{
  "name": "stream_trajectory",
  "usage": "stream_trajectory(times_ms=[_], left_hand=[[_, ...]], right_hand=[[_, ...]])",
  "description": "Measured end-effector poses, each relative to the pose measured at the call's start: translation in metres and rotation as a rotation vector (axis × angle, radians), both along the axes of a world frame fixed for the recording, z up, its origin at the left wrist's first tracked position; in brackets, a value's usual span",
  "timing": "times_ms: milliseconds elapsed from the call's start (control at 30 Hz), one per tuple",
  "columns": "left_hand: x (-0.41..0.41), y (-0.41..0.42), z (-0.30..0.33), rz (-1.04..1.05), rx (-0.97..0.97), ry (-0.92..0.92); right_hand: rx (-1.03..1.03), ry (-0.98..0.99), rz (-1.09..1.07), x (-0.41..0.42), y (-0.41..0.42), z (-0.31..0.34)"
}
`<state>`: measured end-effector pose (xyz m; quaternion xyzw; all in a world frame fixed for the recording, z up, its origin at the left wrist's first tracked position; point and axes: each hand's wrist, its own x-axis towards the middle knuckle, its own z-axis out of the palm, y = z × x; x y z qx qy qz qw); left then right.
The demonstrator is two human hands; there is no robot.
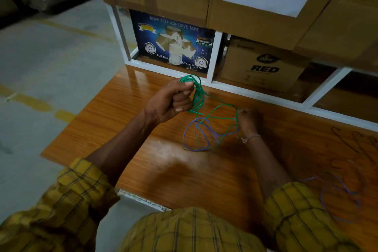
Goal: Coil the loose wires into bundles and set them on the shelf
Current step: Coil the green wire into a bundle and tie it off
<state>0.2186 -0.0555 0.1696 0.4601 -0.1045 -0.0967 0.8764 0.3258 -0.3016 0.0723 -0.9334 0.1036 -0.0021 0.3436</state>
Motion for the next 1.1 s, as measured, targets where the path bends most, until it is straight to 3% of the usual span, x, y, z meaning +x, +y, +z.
stream_trajectory(times_ms=[233,500,600,667,733,900,1000,1100], left_hand=[[0.002,-0.011,-0.003,0.053,-0.093,0.087],[0.019,-0.025,0.002,0.185,0.072,0.202],[0.024,-0.031,0.004,0.178,0.086,0.206],[0.028,-0.035,0.006,0.171,0.082,0.209],[0.031,-0.038,0.008,0.164,0.069,0.207],[0.044,-0.044,0.011,0.2,0.0,0.206],[0.05,-0.043,0.013,0.175,-0.168,0.232],[0.05,-0.04,0.012,0.021,-0.444,0.202]], right_hand=[[-0.059,0.035,0.027,0.007,0.011,-0.003],[0.088,-0.111,0.359,0.006,0.003,0.013],[0.312,-0.219,0.364,0.001,-0.004,0.035],[0.538,-0.19,0.363,-0.008,-0.009,0.058],[0.726,-0.077,0.426,-0.018,-0.012,0.077],[0.835,0.25,0.655,-0.03,-0.018,0.082],[1.117,0.322,0.67,-0.034,-0.018,0.074],[1.331,0.39,0.529,-0.037,-0.011,0.062]])
